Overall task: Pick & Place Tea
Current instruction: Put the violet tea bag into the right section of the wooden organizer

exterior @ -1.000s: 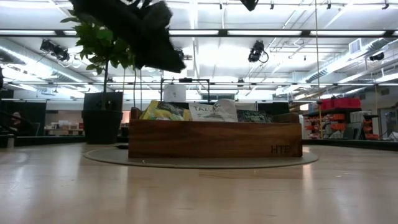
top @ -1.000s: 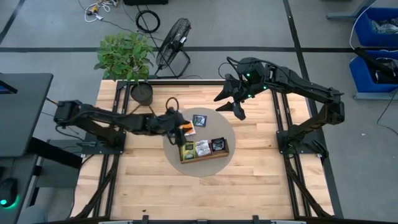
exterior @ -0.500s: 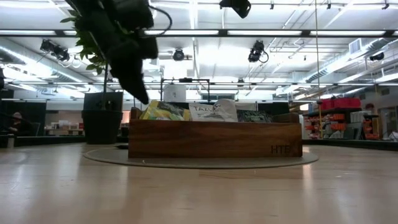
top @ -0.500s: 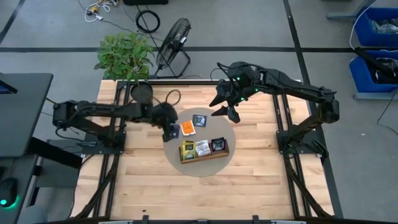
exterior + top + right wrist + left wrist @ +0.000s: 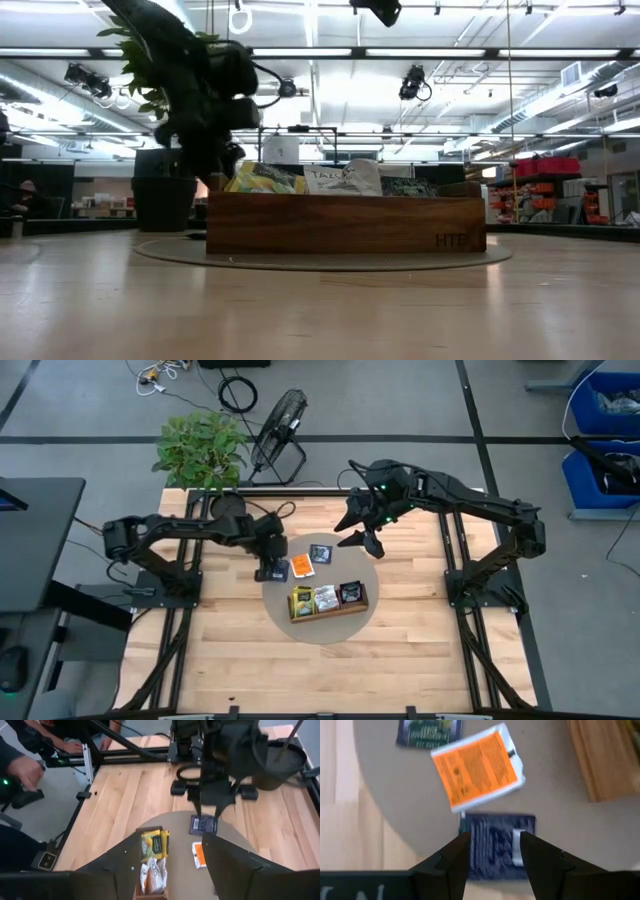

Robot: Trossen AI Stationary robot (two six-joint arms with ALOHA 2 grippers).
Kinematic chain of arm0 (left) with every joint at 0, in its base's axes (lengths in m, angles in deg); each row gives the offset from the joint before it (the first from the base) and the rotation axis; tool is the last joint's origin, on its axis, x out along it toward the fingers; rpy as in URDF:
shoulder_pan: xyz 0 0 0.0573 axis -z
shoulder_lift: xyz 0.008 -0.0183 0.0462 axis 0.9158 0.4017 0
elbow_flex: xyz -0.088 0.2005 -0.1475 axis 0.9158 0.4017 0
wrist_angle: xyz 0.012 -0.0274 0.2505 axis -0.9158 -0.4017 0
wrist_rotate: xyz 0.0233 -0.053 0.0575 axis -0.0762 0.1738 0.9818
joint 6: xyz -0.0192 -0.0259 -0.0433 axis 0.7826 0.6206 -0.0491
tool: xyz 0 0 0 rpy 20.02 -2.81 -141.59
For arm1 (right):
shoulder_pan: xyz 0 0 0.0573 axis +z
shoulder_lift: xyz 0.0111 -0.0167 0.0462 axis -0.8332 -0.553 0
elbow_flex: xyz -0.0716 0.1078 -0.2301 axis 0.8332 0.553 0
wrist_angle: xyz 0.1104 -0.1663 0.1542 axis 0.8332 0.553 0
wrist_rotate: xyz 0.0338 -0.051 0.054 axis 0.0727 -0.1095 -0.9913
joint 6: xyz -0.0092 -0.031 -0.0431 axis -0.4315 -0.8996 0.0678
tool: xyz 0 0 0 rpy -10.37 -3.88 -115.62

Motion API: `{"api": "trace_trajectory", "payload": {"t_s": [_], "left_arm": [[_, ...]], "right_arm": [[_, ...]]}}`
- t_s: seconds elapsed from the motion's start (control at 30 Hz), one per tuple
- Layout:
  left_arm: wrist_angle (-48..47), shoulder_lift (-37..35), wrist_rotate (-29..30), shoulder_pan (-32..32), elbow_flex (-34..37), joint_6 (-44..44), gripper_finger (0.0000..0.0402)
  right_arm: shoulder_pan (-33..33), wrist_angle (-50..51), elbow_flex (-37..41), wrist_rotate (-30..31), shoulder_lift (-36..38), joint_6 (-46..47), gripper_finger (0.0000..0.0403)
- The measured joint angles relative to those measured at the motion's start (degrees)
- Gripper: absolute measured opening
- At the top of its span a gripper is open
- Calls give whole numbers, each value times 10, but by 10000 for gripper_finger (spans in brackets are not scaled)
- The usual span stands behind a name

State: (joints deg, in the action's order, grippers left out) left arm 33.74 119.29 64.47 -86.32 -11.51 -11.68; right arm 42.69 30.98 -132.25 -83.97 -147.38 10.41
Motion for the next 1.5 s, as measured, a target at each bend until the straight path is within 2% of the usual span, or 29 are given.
{"api": "trace_trajectory", "payload": {"t_s": [0.3, 0.53, 0.77, 0.97, 1.1, 1.37, 1.5], "left_arm": [[39, 73, 21, 2, 0, -27, 179], [39, 80, 41, -8, 0, -22, 179], [34, 100, -3, -30, 0, -5, 179], [35, 103, -8, -31, 0, -19, 173], [35, 103, -7, -31, 0, -25, 139], [35, 103, -7, -31, 1, -27, 16], [37, 103, -11, -31, 5, -27, 6]], "right_arm": [[0, -5, 0, 1, 0, 15, 217], [0, -7, 0, 1, 0, 21, 217], [0, -8, 0, 1, 0, 26, 217], [0, -8, 0, 1, 0, 28, 217], [0, -8, 0, 1, 0, 28, 217], [0, -8, 0, 1, 0, 30, 217], [0, -8, 0, 2, 0, 30, 217]]}}
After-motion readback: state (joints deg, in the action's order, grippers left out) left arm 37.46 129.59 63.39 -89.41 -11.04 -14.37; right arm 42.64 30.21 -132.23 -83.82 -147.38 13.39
